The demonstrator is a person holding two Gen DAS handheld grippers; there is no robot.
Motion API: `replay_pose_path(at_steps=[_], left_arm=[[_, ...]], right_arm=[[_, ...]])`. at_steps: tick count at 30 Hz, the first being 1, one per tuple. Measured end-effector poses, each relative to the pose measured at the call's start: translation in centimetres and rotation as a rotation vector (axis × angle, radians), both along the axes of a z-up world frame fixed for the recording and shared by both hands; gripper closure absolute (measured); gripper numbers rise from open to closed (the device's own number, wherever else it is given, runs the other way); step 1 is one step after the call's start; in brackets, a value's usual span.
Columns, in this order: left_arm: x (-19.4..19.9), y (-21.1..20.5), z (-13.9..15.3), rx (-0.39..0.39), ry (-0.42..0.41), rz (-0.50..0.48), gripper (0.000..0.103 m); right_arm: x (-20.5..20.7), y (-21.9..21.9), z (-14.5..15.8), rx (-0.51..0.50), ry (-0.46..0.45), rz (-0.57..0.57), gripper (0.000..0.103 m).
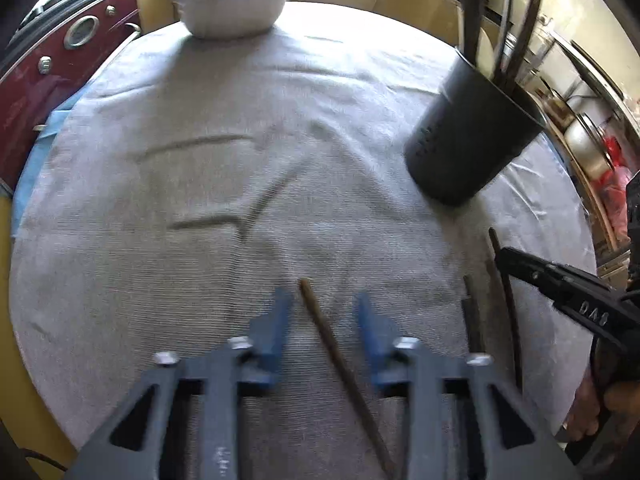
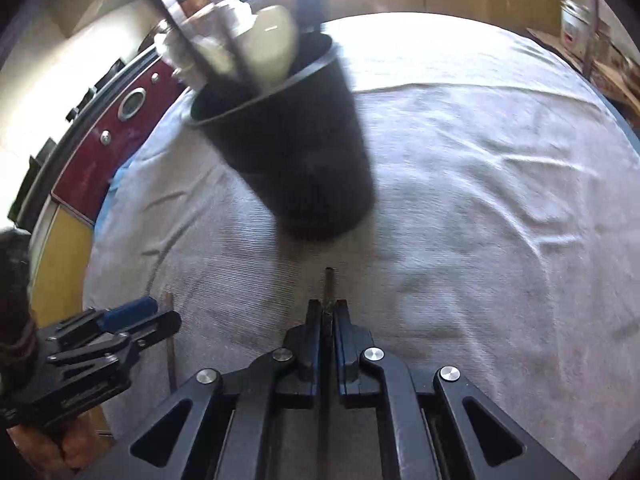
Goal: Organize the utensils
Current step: 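Close the left tool on a chopstick while the right tool grasps another chopstick, then lift both chopsticks and lower them into the black cup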
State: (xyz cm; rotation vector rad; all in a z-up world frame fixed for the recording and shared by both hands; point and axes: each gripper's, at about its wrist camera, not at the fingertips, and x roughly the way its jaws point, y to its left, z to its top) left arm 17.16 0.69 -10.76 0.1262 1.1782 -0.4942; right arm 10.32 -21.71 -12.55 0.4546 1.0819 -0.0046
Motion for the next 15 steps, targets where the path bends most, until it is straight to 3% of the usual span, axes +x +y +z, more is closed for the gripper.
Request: replay_pose_path(at_steps=[1,8,15], left_arm=[[0.1,-0.1,-0.2,-0.008,0.011,-0.008,0.093],[-0.1,-0.5,-0.3,-0.068,0.019,-0.021,0.097],[-0.8,-2.1,-0.4,-0.02,0.015,-0.041,0.097]], right_arm=[[-0.3,-0.6,0.0,0.018,-0.007,-0.007,0.097],[-2.3,-3.7,0.1,0.043,-0.018,-0.069,0.097],[-1.7,-4.3,0.1,-0.026,0.072,-0.071,0.096]])
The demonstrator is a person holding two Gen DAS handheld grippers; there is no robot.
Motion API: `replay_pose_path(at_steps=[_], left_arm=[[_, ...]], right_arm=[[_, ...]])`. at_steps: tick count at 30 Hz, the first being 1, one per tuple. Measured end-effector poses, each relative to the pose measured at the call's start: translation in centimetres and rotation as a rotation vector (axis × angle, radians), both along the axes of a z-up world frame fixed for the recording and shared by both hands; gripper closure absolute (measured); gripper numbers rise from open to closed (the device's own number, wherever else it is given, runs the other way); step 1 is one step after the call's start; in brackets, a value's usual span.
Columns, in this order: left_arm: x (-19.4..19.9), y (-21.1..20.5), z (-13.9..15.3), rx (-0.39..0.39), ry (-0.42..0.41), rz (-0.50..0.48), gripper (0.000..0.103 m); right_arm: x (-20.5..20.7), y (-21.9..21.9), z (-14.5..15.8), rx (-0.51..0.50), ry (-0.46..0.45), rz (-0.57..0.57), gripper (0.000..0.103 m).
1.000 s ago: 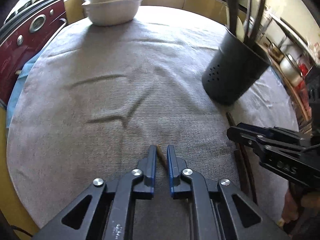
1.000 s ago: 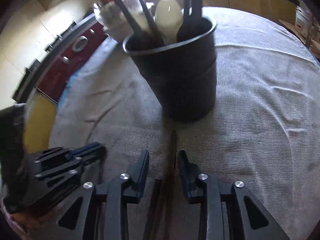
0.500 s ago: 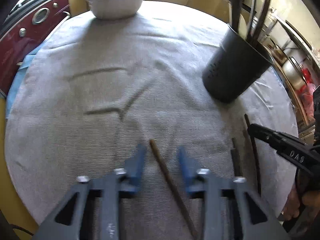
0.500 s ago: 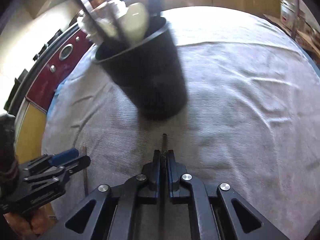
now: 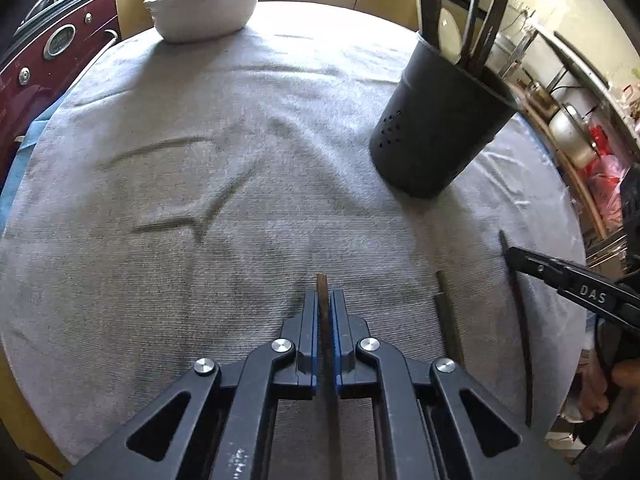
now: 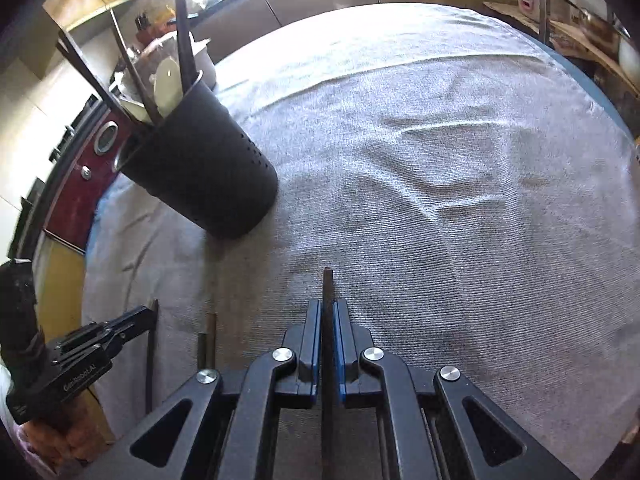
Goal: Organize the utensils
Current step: 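Lift both chopsticks and lower them into the black cup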
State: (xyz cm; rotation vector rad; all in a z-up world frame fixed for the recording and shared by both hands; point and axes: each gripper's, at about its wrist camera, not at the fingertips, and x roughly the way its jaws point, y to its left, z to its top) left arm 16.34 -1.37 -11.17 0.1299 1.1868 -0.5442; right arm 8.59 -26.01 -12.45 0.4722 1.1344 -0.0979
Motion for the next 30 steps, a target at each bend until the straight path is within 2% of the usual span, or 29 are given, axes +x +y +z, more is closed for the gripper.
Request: replay_pose_path(at_steps=[6,12,15,20,30], left_arm=[[0.6,-1.4,-0.4,0.051,-0.011,-0.005,0.095],[0.4,-3.1,-0.3,0.084,-0.03,-0.016,0.091],[0.4,-3.6,-0.1,0.095,-0.035,-0.002,0.097],[-0.5,-3.4,0.7,0.085,-0.066,0.013,0.098],[-3.4,-3.3,6.7,0.062,-0.236,0.001,0.098]], right_arm=[[1.8,2.1,0.4,-0.121,0.099,0.048,0.094],[2.7,5.3,0.4,-0.299,0.086,0.128,0.095],[2.7,5.4,0.4,-0.283,0.066,0.12,0.096],[1.4,4.2,1.3,-0.213,-0.003,0.106,0.097],[-0.9,3.7,6.1,-0.193,-0.171,0.101,0.097]])
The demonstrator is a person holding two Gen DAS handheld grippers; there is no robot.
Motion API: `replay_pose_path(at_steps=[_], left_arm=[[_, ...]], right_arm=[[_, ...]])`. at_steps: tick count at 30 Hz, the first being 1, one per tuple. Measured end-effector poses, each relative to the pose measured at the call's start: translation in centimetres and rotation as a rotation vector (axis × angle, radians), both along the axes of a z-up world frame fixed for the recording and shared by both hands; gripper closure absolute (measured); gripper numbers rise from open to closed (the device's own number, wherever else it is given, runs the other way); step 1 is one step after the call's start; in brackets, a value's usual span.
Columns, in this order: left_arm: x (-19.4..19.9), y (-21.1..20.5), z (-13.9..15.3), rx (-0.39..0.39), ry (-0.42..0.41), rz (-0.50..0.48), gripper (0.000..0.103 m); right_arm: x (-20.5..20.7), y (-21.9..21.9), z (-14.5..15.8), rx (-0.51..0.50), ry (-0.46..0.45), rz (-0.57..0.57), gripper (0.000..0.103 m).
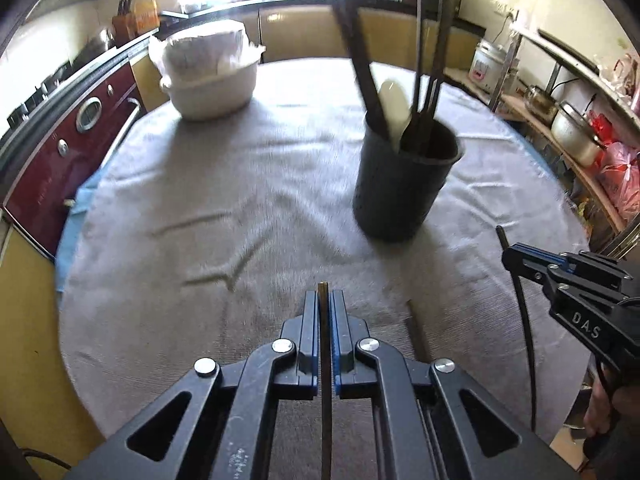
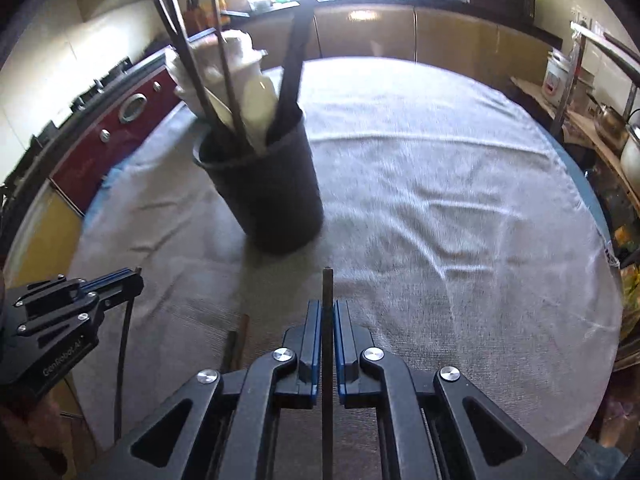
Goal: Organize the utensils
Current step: 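Lift both chopsticks and lower them into the black cup, then open both tools and pull them back from the black cup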
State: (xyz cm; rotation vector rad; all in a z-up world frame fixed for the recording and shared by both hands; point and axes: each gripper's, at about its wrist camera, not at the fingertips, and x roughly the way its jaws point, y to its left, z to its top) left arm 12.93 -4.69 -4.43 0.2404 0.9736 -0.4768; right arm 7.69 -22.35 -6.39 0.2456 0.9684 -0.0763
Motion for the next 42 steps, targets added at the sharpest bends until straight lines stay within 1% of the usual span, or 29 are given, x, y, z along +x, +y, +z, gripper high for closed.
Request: replay_pose_path(at_steps=[5,6,13,15,17,21,23,26,29,33,36,39,42], left_arm=[[-1.7,0.5,2.9,-0.028,-0.065,-0.006,0.098],[-1.8,0.5,3.1,-0.033,-0.074,-0.008,0.098],[-3.5,0.5,6.5,-0.084,-0.147,-0.025,0.098],[-3.8,0.5,7.5,-0.105,-0.166,-0.034,0.098],[-3.7,0.7,8.8,-0.147,-0.181,-0.047,0.098],[-2.7,0.9,11.1,-0.224,-0.203,-0.046,0.098],[-1.7,0.9,12.7,-0.27,-0.221,-0.044,0.098],[-0.2,0.4,14.7,-0.309,-0.241,-0.046,0.098],[1.2,-0.4,16.6,-0.325,-0.253,-0.052,0.098],[2.4,-1.7,20.3,-0.344,-0.307,-0.091,0.098],[3.4,-2.8,22.3,-0.34,-0.324,-0.119,0.098],[4.3,-3.9,23.3,-0.334,-0.335,-0.14,0.098],[5.1,-4.6,22.8,-0.338,-0.326,-0.141,0.098]], right_arm=[[-1.8,0.4,2.3,0.012,-0.085,-0.006,0.097],[-2.2,0.3,2.9,0.016,-0.112,-0.006,0.097],[-3.9,1.0,6.3,0.012,-0.253,-0.016,0.097],[-4.6,1.1,7.7,0.01,-0.306,-0.021,0.097],[-5.0,1.1,9.1,0.008,-0.346,-0.026,0.097],[-5.4,1.1,12.5,0.007,-0.458,-0.038,0.097],[-5.3,1.0,14.0,0.003,-0.507,-0.043,0.097],[-4.7,0.9,16.3,-0.003,-0.565,-0.053,0.097],[-3.6,0.6,18.5,-0.007,-0.604,-0.059,0.097],[-1.6,0.4,21.7,-0.024,-0.65,-0.051,0.097],[0.5,0.4,23.8,-0.054,-0.662,-0.04,0.097],[2.5,0.2,24.9,-0.069,-0.659,-0.032,0.097],[4.1,0.2,24.4,-0.069,-0.63,-0.021,0.096]])
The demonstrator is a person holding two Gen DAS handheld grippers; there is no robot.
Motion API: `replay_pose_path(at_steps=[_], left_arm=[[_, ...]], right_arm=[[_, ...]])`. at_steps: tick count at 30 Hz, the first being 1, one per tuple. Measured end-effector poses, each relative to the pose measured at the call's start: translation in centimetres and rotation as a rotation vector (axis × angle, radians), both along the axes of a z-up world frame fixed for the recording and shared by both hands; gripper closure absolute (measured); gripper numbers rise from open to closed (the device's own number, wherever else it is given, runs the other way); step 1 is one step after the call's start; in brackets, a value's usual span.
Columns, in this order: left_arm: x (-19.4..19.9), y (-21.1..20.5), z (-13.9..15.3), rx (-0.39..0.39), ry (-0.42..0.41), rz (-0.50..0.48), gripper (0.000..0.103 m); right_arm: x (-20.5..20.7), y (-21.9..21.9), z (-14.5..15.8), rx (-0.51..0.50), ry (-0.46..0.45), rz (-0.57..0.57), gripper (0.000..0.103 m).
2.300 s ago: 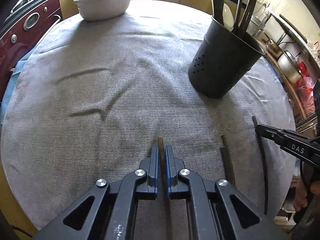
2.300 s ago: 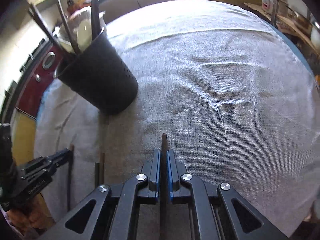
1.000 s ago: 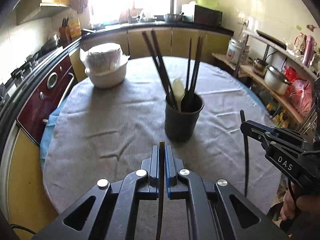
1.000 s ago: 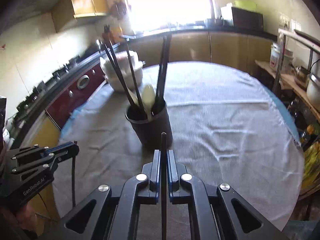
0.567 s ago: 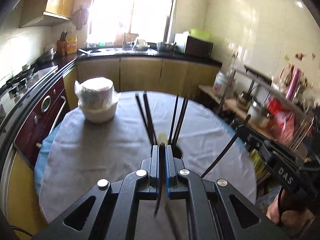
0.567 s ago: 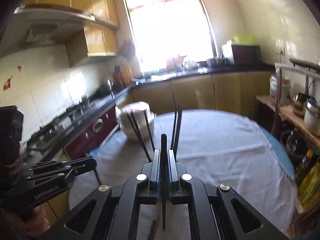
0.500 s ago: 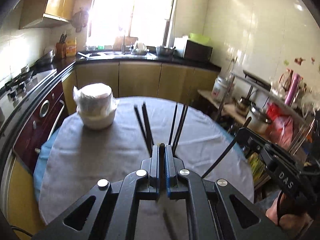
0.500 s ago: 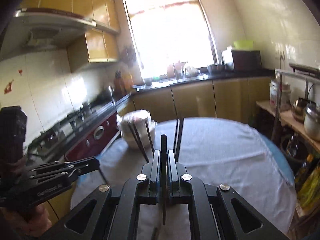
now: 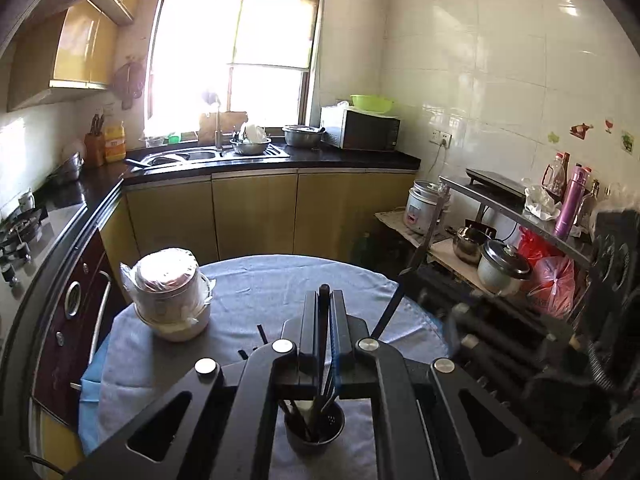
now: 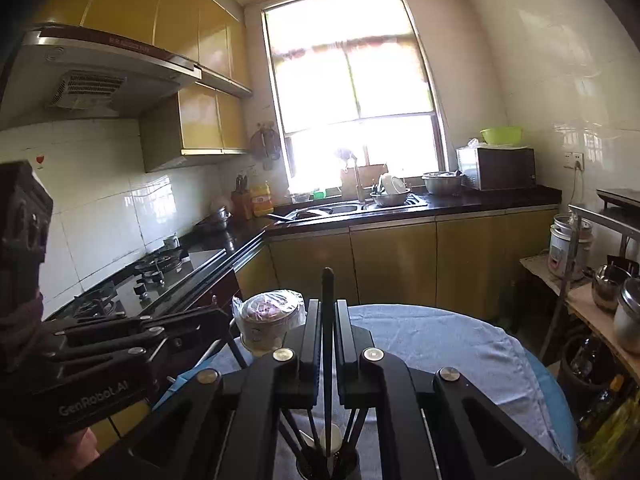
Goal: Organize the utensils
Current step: 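Open both tools and pull them back from the black cup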
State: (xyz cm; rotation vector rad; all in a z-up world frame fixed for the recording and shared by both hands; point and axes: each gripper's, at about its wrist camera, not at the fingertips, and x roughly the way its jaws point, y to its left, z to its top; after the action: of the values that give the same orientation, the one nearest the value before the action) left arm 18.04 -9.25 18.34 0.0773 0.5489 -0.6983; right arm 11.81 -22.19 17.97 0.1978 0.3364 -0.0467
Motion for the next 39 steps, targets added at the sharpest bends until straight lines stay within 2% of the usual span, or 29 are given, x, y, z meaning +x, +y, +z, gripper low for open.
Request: replay_pose_path(at_steps=[4,8,9,11,12,13,14,15,17,22,23,26,35,39], left_arm=[[1.7,-0.7,-3.8,0.026,0.082,-0.003,0.098],[2.3,-0.7,-7.8,0.08,0.15,0.013,0.098],[2.3,-0.5,-8.4,0.082,0.168,0.014,0.095],[2.0,0.9,-9.6,0.068,0.221,0.035,0.073],[1.7,1.6,-9.9,0.06,0.226,0.053,0.046],[1.1,2.5,-10.2,0.053,0.222,0.086,0.028],[0.1,3.7,-10.5,0.051,0.204,0.13,0.026],[-0.6,4.3,-10.8,0.06,0.193,0.156,0.026],[-2.2,5.6,-11.4,0.092,0.189,0.214,0.026],[-6.0,8.2,-12.5,0.169,0.21,0.363,0.026],[-7.1,8.6,-12.4,0.197,0.198,0.4,0.026],[-10.0,10.1,-11.8,0.215,0.127,0.452,0.026],[-16.4,12.6,-9.8,0.202,0.008,0.493,0.018],[-18.4,13.4,-9.5,0.178,0.005,0.479,0.015]], right_arm=[[1.5,-0.5,-3.8,0.021,0.089,0.005,0.096],[2.7,-1.5,-8.5,0.103,0.23,0.054,0.096],[2.8,-1.9,-9.4,0.128,0.256,0.061,0.096],[2.4,-2.7,-11.0,0.185,0.301,0.078,0.094],[1.9,-3.2,-11.7,0.209,0.312,0.075,0.092],[1.4,-3.6,-12.2,0.227,0.316,0.068,0.085],[0.5,-4.0,-12.8,0.252,0.315,0.058,0.074],[-0.3,-4.4,-13.3,0.271,0.309,0.05,0.069],[-2.1,-4.6,-14.0,0.283,0.297,0.043,0.047],[-6.7,-2.7,-14.6,0.263,0.281,0.069,0.047],[-7.4,-2.2,-14.4,0.256,0.276,0.07,0.047],[-10.0,-0.4,-13.5,0.211,0.247,0.061,0.047],[-15.5,3.9,-10.1,0.088,0.201,0.014,0.047],[-17.5,5.3,-9.3,0.049,0.19,0.017,0.047]])
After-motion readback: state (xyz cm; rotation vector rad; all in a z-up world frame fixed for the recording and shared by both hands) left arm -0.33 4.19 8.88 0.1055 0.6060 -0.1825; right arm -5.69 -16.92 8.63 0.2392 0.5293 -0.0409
